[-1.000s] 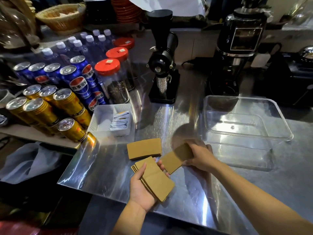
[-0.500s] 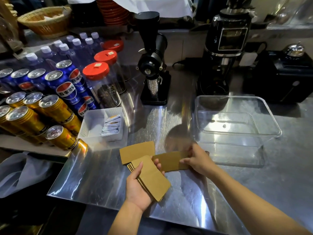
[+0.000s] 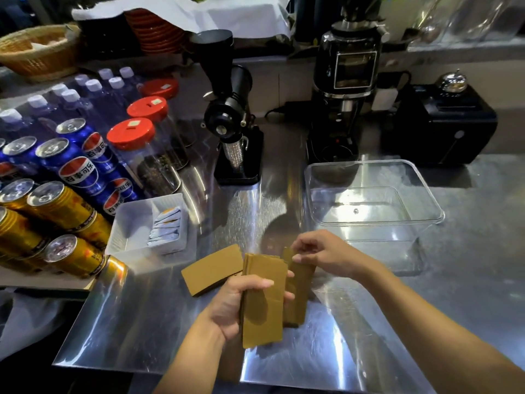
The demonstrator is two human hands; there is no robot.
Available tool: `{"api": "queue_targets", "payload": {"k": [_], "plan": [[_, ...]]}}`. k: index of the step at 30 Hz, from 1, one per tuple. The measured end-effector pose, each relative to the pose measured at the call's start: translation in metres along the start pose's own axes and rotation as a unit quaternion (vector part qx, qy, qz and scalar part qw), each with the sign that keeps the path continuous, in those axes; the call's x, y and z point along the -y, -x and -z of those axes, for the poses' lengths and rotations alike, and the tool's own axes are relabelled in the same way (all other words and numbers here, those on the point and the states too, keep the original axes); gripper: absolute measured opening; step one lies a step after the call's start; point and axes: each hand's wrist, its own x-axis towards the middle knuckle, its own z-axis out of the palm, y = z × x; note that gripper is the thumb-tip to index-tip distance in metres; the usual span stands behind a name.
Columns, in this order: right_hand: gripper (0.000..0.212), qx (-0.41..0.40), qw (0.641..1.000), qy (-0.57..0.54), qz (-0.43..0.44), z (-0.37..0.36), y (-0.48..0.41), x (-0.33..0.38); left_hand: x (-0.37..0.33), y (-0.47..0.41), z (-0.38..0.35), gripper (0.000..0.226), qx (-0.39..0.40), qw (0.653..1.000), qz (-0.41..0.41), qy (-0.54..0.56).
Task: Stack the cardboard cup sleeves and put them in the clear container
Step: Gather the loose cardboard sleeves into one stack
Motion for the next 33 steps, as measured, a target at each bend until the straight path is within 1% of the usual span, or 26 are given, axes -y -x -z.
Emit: {"api": "queue_targets", "payload": {"k": [2, 3, 4, 6, 8, 10, 11, 12, 13, 15, 17, 20, 22, 25, 28, 31, 33], "plan": [[0.016, -0.004, 1.0, -0.004, 0.011, -0.003, 0.0, 0.0, 0.0, -0.004, -0.003, 0.039, -0.002, 1.0, 0.011, 0.012], [0.01, -0.025, 0.999, -0.02, 0.013, -0.004, 0.0, -0.001, 0.0, -0.006, -0.003, 0.037, -0.006, 1.0, 0.013, 0.027], [0.009, -0.056, 0.998, -0.04, 0.013, -0.006, 0.001, -0.004, 0.001, -0.007, -0.002, 0.037, -0.011, 0.999, 0.012, 0.05], [0.02, -0.123, 0.986, -0.112, -0.003, -0.008, 0.002, -0.011, 0.0, -0.01, 0.003, 0.043, -0.023, 0.994, -0.007, 0.11], [0.032, -0.151, 0.968, -0.198, -0.043, -0.009, 0.005, -0.018, -0.001, -0.012, 0.009, 0.054, -0.034, 0.984, -0.037, 0.171], [0.044, -0.121, 0.958, -0.248, -0.084, -0.013, 0.008, -0.023, -0.003, -0.015, 0.013, 0.066, -0.032, 0.971, -0.057, 0.23], [0.046, -0.095, 0.957, -0.256, -0.097, -0.015, 0.01, -0.024, -0.004, -0.017, 0.014, 0.071, -0.033, 0.966, -0.066, 0.25], [0.042, -0.07, 0.96, -0.253, -0.102, -0.018, 0.011, -0.025, -0.005, -0.019, 0.014, 0.074, -0.035, 0.961, -0.074, 0.262], [0.035, -0.053, 0.964, -0.24, -0.101, -0.021, 0.012, -0.025, -0.004, -0.021, 0.015, 0.074, -0.04, 0.959, -0.079, 0.27], [0.015, -0.061, 0.967, -0.227, -0.097, -0.026, 0.009, -0.024, -0.002, -0.025, 0.013, 0.068, -0.054, 0.956, -0.077, 0.279], [0.005, -0.114, 0.958, -0.241, -0.102, -0.027, 0.005, -0.022, 0.0, -0.029, 0.012, 0.056, -0.075, 0.952, -0.073, 0.289], [0.011, -0.208, 0.925, -0.298, -0.112, -0.021, 0.004, -0.019, -0.001, -0.034, 0.013, 0.036, -0.1, 0.946, -0.096, 0.294], [0.011, -0.227, 0.91, -0.33, -0.112, -0.015, 0.007, -0.016, -0.002, -0.036, 0.014, 0.028, -0.111, 0.943, -0.112, 0.293], [0.006, -0.194, 0.914, -0.339, -0.105, -0.015, 0.009, -0.008, -0.001, -0.038, 0.013, 0.033, -0.114, 0.94, -0.114, 0.3], [0.008, -0.14, 0.931, -0.322, -0.098, -0.026, 0.008, 0.001, 0.004, -0.039, 0.009, 0.043, -0.118, 0.942, -0.105, 0.296], [0.012, -0.097, 0.949, -0.289, -0.086, -0.039, 0.006, 0.006, 0.008, -0.04, 0.007, 0.039, -0.13, 0.942, -0.115, 0.288], [0.014, -0.085, 0.96, -0.254, -0.081, -0.044, 0.005, 0.006, 0.009, -0.041, 0.008, 0.032, -0.133, 0.946, -0.121, 0.27]]}}
